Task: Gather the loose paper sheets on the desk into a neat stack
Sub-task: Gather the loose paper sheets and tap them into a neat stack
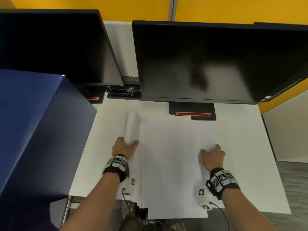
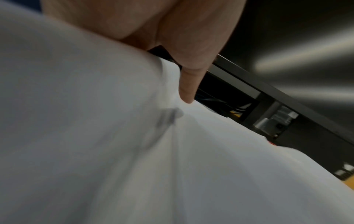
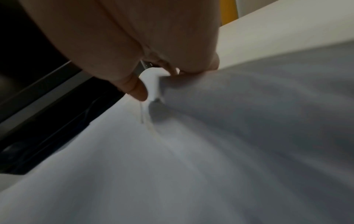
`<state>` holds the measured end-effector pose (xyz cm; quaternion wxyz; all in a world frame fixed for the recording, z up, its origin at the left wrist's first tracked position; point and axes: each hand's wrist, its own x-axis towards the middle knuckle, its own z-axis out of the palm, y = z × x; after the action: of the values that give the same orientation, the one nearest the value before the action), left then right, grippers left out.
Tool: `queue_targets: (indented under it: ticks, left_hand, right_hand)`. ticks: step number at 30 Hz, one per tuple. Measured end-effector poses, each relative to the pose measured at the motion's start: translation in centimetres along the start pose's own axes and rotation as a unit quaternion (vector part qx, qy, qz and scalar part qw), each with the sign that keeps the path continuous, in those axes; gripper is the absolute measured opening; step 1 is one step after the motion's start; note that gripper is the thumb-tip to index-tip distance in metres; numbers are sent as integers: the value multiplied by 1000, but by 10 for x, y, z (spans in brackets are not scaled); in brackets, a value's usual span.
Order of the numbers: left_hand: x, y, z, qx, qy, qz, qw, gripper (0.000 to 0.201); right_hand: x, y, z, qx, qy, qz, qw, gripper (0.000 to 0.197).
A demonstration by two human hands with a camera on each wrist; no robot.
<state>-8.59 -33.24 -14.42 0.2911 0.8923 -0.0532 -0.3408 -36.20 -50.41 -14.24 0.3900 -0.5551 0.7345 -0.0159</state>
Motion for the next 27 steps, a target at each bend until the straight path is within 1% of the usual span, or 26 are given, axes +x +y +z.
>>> queue_targets:
  ticks: [2,4,6,8,9,10,11,12,13,14,15,16,17,18,19,20,22,23,24,25,26,27]
  left_hand:
    - [14,-14,-21,6,-11,-13,1000,53]
    - [20,-21,-29,9,-18,-10,1000,47]
    - [18,-19,-24,7,-43,-2,999,51]
    - [10,-13,-14,13,-53,9,998,52]
    - [4,-10,-11,19,-47,19,999,48]
    - [0,-7,-11,19,-34,30,999,42]
    - [-6,-5,-15,13,-14,43,999,37]
    - [-11,-3,-22,4,7,58,998,33]
    - [-17,-1,-30,-4,27,78,997,31]
    - [-24,3,-40,-8,44,99,994,28]
    - [-33,7,-51,-11,59,120,991,25]
    - [-42,11,-62,-10,72,142,987,22]
    - [-52,18,-73,-2,88,168,982,22]
    - [-64,24,-84,9,104,195,975,21]
    - [-77,32,-96,14,120,226,967,20]
    - [-91,39,-108,9,136,256,957,20]
    - [-113,51,-132,-16,159,308,938,22]
    - [-118,55,-141,-32,163,317,934,24]
    - [-118,58,-146,-51,156,314,935,25]
    - [-115,60,-148,-72,136,302,941,24]
    - [-108,62,-145,-98,105,280,949,22]
    - [-101,62,-136,-120,68,255,957,22]
  right_hand:
    - [4,8,-8,31,-3,9,999,65]
    - [5,7,-7,21,-27,-11,999,52]
    - [3,-3,-1,4,-44,-29,999,43]
    - [0,-12,8,-8,-49,-45,998,42]
    - [-2,-15,12,-8,-44,-49,998,43]
    - [-3,-18,15,-6,-36,-47,998,45]
    - [-6,-20,17,-5,-22,-45,999,51]
    - [-9,-20,19,-18,9,-52,998,63]
    - [-14,-20,19,-57,50,-78,994,80]
    - [-21,-19,20,-125,77,-124,981,94]
    - [-29,-17,22,-213,79,-186,956,102]
    - [-36,-13,27,-303,54,-253,917,102]
    - [-41,-7,34,-381,16,-307,872,97]
    - [-43,-2,39,-424,-26,-332,842,92]
    - [-44,3,44,-438,-60,-328,835,90]
    - [-44,6,46,-438,-79,-313,839,90]
    - [-45,5,47,-425,-66,-308,849,95]
    - [-48,0,46,-398,-56,-319,858,97]
    - [-55,-8,42,-324,-60,-333,883,99]
    - [-62,-15,39,-198,-92,-338,916,100]
    - [-70,-24,35,-37,-151,-325,933,101]
    - [-79,-31,32,116,-220,-302,920,101]
